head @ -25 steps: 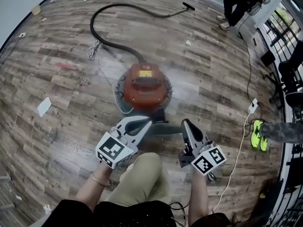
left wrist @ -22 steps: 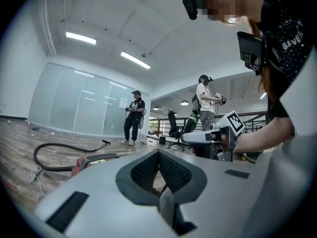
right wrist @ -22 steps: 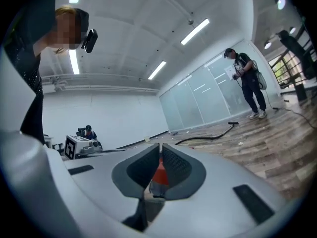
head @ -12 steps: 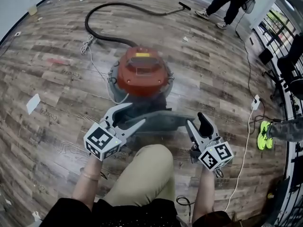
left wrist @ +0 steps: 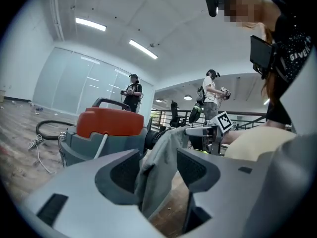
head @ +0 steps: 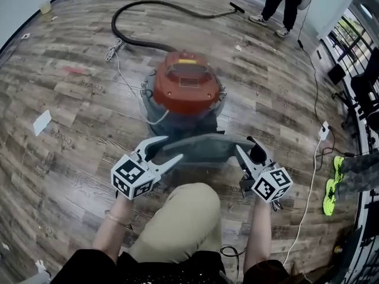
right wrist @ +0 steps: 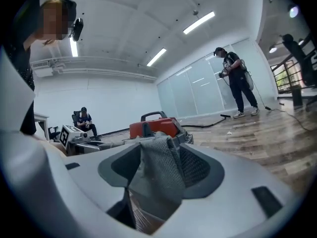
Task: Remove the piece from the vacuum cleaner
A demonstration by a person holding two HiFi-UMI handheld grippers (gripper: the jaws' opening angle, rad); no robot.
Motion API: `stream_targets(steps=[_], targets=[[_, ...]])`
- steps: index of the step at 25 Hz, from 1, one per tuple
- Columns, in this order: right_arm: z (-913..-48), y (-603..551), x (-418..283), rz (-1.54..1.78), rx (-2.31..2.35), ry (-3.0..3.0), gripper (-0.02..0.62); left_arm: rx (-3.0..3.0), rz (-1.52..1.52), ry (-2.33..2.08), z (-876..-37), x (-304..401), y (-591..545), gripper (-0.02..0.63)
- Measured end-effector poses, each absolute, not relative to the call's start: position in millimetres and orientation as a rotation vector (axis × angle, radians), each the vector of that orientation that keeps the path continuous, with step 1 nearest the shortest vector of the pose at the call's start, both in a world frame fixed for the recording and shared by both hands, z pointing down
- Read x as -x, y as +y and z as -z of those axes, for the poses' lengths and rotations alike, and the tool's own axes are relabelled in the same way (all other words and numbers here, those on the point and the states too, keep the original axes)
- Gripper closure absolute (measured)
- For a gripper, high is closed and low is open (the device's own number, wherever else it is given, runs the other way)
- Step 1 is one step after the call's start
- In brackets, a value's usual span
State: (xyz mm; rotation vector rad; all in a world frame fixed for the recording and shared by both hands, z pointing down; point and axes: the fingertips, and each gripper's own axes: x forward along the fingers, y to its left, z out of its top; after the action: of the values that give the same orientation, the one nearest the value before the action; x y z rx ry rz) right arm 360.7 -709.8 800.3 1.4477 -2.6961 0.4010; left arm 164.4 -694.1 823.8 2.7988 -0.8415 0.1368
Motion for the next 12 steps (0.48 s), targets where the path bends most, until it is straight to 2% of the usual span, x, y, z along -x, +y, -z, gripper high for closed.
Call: stream_targets(steps=[1, 2, 3, 4, 5, 12], targets=[[-801, -709, -361, -0.377, -1.454, -2.675, 0.348, -2.799, -0.14, -0.838, -825, -167, -694, 0.362], [-803, -709, -361, -0.361, -1.454, -2.65, 0.403, -2.8, -0.154, -0.847, -826, -168, -695, 0.376], [-805, -708, -361, -0.354, -1.45, -2.628, 0.476, -2.8, -0.17, -0.863, -826, -168, -695, 0.467], [-807, -707, -360, -0.355, -1.442, -2.615, 0.52, -2.799, -0.183, -0.876, -826, -167, -695, 0.551], [-808, -705, -358, -0.357, -1.436, -2.609, 0.553, -2.797, -0.191, -0.878, -826, -167, -694, 0.567], [-807, -685, -355, -0.336, -1.46, -2.634, 0.571, -2.816, -0.183, -0.81, -819, -173, -679, 0.584]])
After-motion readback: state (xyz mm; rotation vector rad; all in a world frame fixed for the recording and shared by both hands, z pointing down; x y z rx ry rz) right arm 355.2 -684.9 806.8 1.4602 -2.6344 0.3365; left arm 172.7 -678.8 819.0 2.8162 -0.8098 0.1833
